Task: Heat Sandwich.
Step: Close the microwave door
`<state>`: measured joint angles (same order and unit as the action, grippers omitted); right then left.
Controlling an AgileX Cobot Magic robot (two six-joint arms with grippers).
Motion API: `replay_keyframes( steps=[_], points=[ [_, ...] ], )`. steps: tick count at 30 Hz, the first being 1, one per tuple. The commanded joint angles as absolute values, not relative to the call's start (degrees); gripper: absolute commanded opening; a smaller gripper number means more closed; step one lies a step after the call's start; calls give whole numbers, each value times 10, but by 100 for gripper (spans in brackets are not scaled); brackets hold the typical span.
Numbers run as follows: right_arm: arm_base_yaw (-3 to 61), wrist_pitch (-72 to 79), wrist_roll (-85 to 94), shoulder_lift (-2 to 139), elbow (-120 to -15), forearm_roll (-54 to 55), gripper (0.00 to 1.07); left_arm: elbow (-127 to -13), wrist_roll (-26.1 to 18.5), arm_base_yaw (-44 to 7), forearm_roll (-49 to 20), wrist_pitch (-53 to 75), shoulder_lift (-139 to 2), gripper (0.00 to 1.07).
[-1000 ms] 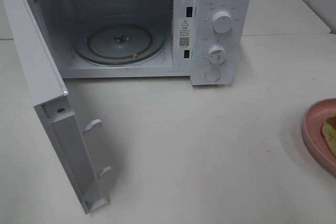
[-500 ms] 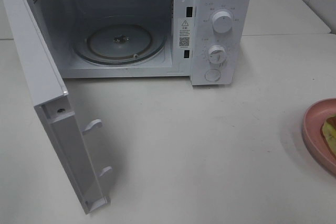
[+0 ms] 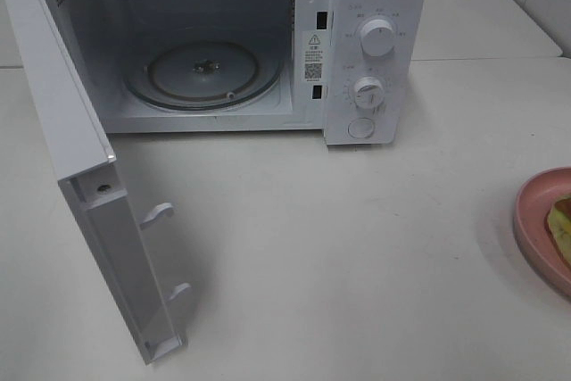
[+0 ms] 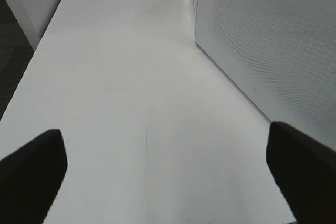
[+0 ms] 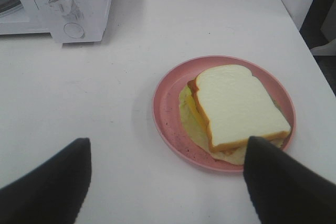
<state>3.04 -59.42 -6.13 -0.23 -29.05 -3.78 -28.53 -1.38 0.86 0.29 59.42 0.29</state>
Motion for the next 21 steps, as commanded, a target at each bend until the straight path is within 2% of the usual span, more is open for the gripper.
replay_keyframes(
  steps=[1,21],
  points=[
    [26,-594,-51,-17,-290,-36,76,-283,-13,9,0,590,14,99],
    [26,-594,-51,-17,-290,-36,76,-283,-13,9,0,590,14,99]
  ],
)
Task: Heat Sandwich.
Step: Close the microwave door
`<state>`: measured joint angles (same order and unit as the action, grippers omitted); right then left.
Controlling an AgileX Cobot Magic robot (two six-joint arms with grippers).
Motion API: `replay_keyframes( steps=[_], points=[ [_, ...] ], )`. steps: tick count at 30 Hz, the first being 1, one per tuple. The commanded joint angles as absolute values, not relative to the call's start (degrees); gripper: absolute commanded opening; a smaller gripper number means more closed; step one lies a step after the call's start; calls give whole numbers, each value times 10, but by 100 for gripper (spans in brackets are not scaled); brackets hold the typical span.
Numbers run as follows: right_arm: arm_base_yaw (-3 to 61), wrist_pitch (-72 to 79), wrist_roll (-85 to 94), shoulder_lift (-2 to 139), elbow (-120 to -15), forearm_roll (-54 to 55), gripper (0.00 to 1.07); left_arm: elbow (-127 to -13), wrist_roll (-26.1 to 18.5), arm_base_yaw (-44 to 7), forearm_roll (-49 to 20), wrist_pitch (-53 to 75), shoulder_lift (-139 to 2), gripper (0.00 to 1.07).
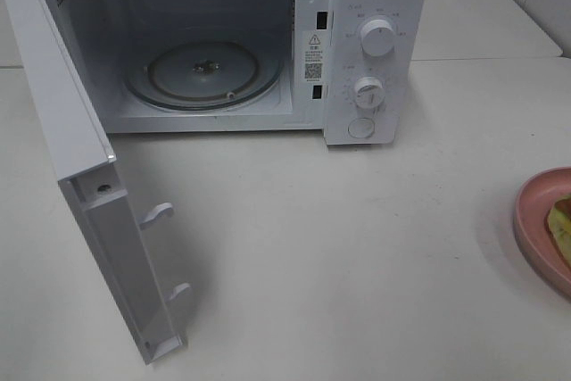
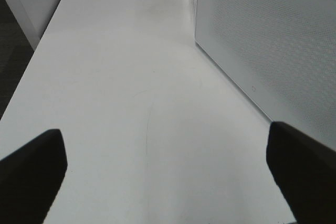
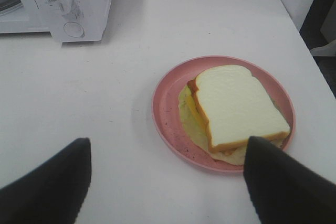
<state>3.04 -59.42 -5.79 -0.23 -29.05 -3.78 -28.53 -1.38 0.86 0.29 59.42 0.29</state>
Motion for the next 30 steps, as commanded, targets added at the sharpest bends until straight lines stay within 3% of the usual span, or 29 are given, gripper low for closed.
replay_keyframes(
  steps=[1,30],
  points=[
    [26,-594,-51,-17,-290,-36,76,-283,-13,9,0,590,14,99],
    [26,-594,-51,-17,-290,-36,76,-283,-13,9,0,590,14,99]
  ],
)
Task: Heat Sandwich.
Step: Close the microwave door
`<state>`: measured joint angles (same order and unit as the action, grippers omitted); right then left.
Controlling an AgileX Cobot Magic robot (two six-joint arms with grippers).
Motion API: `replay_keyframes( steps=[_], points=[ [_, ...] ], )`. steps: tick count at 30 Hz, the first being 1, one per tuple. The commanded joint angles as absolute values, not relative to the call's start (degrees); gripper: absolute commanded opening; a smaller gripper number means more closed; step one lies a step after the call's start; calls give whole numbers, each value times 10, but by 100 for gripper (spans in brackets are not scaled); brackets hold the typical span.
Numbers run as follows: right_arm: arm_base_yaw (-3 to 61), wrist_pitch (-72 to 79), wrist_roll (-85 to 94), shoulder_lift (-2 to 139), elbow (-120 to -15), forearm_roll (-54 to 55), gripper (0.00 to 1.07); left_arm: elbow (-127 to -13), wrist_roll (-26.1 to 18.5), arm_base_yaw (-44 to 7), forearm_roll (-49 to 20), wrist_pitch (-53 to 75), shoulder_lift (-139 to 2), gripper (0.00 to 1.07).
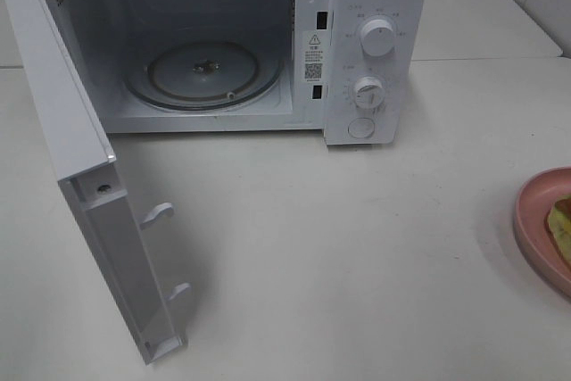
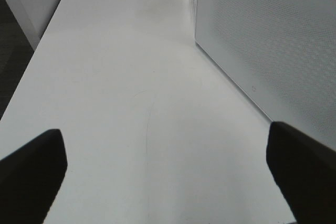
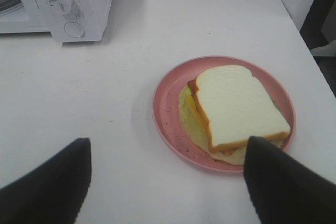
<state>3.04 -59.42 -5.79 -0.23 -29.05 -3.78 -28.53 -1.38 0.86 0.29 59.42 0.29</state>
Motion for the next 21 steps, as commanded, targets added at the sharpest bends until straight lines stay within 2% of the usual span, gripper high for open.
replay_keyframes(
  steps=[1,8,16,19,20,21],
  points=[
    [26,-594,-51,-17,-290,-36,76,-283,-13,9,-3,590,14,99],
    [26,-594,-51,-17,-290,-36,76,-286,-13,9,0,586,11,99],
    [26,-594,-51,-17,-290,-36,76,-302,-13,9,5,528,-57,98],
    [26,-594,-51,-17,-290,-36,76,-302,-13,9,5,498,-93,94],
    [26,-594,-51,-17,-290,-36,76,-302,-13,9,5,487,-106,91],
    [26,-594,-51,-17,-290,-36,76,-302,-13,9,7,464,-132,82]
  ],
)
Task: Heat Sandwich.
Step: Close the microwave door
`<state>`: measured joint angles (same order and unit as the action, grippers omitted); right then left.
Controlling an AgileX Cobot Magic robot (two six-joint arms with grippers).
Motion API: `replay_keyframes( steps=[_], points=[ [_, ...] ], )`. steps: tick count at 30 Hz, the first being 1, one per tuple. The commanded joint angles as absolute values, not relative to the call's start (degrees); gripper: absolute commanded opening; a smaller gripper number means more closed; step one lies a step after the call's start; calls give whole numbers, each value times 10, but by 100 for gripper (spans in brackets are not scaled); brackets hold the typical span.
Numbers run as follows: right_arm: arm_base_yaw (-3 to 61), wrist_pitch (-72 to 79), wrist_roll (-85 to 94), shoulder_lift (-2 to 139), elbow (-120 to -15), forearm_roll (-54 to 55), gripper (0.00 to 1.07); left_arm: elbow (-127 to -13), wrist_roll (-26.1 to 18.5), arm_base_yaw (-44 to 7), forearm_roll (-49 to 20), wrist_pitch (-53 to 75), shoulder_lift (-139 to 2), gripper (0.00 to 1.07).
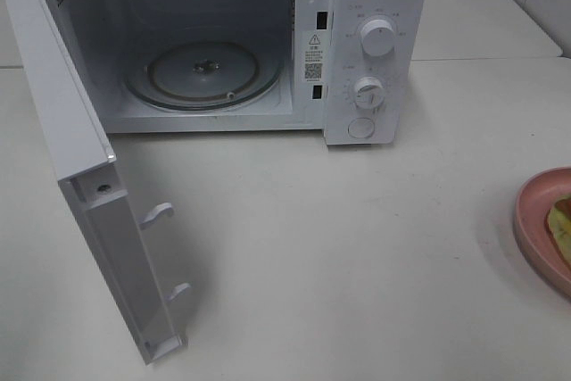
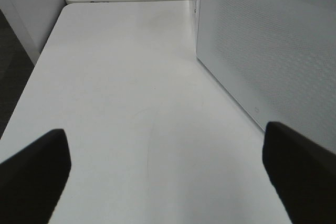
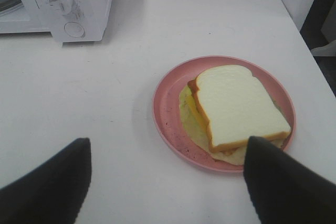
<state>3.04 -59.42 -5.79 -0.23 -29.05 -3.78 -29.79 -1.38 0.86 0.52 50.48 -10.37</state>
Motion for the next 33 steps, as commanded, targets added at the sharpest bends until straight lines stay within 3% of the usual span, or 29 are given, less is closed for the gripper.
replay_keyframes(
  steps=[1,4,5,6,8,9,10,11,13,17,23,33],
  points=[
    [26,-594,-51,-17,-290,-36,76,-302,-13,9,7,464,-132,82],
    [26,-594,-51,-17,-290,-36,76,-301,-13,9,10,426,-167,65],
    [26,-594,-51,-17,-290,-36,76,-297,-13,9,10,403,-188,54],
    [26,-594,-51,-17,-290,-36,76,-297,-13,9,10,403,-188,54],
    [26,-594,-51,-17,-290,-36,76,-292,-13,9,10,378,-211,41],
    [26,-594,-51,-17,-290,-36,76,-286,-13,9,10,353,-239,27],
    [26,-594,-51,-17,-290,-36,76,-283,-13,9,10,339,-254,20],
    [26,-594,-51,-17,-290,-36,76,-283,-13,9,10,339,-254,20],
    [26,-594,-51,-17,-290,-36,76,-275,-13,9,10,293,-295,0],
    [26,-594,-51,-17,-290,-36,76,-260,-13,9,7,226,-336,0],
    [26,-594,-51,-17,-290,-36,76,-193,-13,9,6,8,-402,0],
    [26,-594,-51,-17,-290,-36,76,-127,-13,9,9,-237,-498,0]
  ],
)
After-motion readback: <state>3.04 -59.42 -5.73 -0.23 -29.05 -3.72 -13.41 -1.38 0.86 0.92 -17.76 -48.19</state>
